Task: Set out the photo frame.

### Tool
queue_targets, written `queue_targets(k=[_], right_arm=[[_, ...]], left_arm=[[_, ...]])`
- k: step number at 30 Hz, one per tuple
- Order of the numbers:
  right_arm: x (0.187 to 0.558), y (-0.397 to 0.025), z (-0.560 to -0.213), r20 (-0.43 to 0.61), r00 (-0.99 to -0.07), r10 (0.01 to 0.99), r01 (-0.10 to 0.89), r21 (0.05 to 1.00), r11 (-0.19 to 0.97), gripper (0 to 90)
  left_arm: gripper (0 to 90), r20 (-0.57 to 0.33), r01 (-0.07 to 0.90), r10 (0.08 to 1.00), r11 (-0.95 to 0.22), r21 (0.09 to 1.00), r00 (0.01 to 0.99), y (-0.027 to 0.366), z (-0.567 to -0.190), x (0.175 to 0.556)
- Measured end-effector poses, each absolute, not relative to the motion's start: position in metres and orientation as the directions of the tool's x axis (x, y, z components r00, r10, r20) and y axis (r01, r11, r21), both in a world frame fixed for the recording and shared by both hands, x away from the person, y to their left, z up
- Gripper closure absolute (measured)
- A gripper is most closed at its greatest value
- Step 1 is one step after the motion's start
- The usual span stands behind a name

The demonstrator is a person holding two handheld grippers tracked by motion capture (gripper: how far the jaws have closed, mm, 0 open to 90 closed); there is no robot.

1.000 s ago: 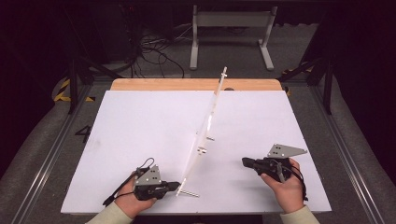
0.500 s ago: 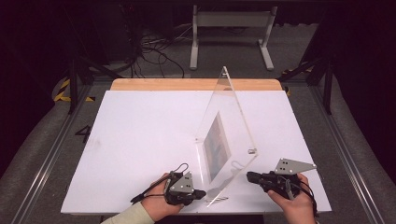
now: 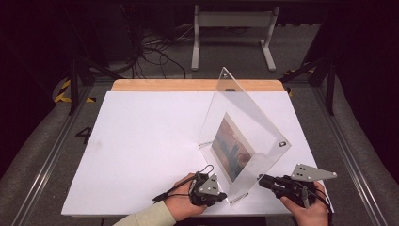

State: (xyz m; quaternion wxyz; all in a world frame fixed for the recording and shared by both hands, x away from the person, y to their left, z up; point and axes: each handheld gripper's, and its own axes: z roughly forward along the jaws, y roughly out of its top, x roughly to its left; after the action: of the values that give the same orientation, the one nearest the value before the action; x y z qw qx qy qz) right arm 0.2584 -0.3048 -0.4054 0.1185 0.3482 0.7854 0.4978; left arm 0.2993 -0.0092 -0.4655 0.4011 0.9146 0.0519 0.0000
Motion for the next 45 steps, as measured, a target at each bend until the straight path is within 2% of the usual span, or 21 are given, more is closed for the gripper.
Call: queue_targets(k=[11, 15, 16, 18, 22, 24, 27, 31, 36, 40, 45], right_arm=[[0.247, -0.329, -0.388, 0.131, -0.688, 0.714, 0.395, 0.893, 0.217, 70.4], [0.240, -0.341, -0.375, 0.157, -0.671, 0.725, 0.382, 0.911, 0.156, 66.9], [0.237, -0.344, -0.368, 0.175, -0.675, 0.717, 0.378, 0.916, 0.132, 62.4], [0.234, -0.344, -0.362, 0.197, -0.678, 0.708, 0.382, 0.917, 0.111, 56.4], [0.225, -0.342, -0.343, 0.233, -0.697, 0.678, 0.378, 0.923, 0.071, 42.5], [0.223, -0.338, -0.334, 0.218, -0.701, 0.679, 0.360, 0.930, 0.073, 38.3], [0.224, -0.334, -0.329, 0.196, -0.701, 0.686, 0.340, 0.937, 0.080, 36.7], [0.232, -0.326, -0.328, 0.185, -0.692, 0.698, 0.340, 0.936, 0.088, 36.8], [0.246, -0.306, -0.329, 0.151, -0.695, 0.703, 0.322, 0.939, 0.117, 41.7], [0.256, -0.296, -0.329, 0.139, -0.693, 0.708, 0.311, 0.943, 0.119, 49.0], [0.267, -0.282, -0.331, 0.172, -0.704, 0.689, 0.325, 0.941, 0.098, 61.3]], left_arm=[[89.5, -0.037, 0.089, 0.091, -0.679, 0.729, 0.995, -0.051, -0.464, 0.309], [87.7, -0.027, 0.075, 0.080, -0.685, 0.725, 0.996, -0.054, -0.463, 0.310], [83.2, -0.019, 0.073, 0.087, -0.677, 0.732, 0.996, -0.053, -0.463, 0.307], [80.1, -0.006, 0.067, 0.091, -0.681, 0.730, 0.996, -0.049, -0.462, 0.306], [74.1, -0.044, 0.116, 0.123, -0.670, 0.733, 0.991, -0.030, -0.462, 0.308], [72.0, -0.052, 0.129, 0.135, -0.667, 0.734, 0.990, -0.024, -0.461, 0.309], [69.5, -0.066, 0.162, 0.169, -0.654, 0.739, 0.983, -0.007, -0.459, 0.312], [62.4, -0.043, 0.168, 0.207, -0.641, 0.749, 0.977, 0.014, -0.455, 0.315], [60.3, -0.042, 0.210, 0.278, -0.612, 0.762, 0.960, 0.044, -0.452, 0.320], [59.5, -0.041, 0.226, 0.308, -0.595, 0.771, 0.950, 0.060, -0.449, 0.322], [59.4, -0.030, 0.228, 0.329, -0.584, 0.779, 0.944, 0.079, -0.447, 0.323]])
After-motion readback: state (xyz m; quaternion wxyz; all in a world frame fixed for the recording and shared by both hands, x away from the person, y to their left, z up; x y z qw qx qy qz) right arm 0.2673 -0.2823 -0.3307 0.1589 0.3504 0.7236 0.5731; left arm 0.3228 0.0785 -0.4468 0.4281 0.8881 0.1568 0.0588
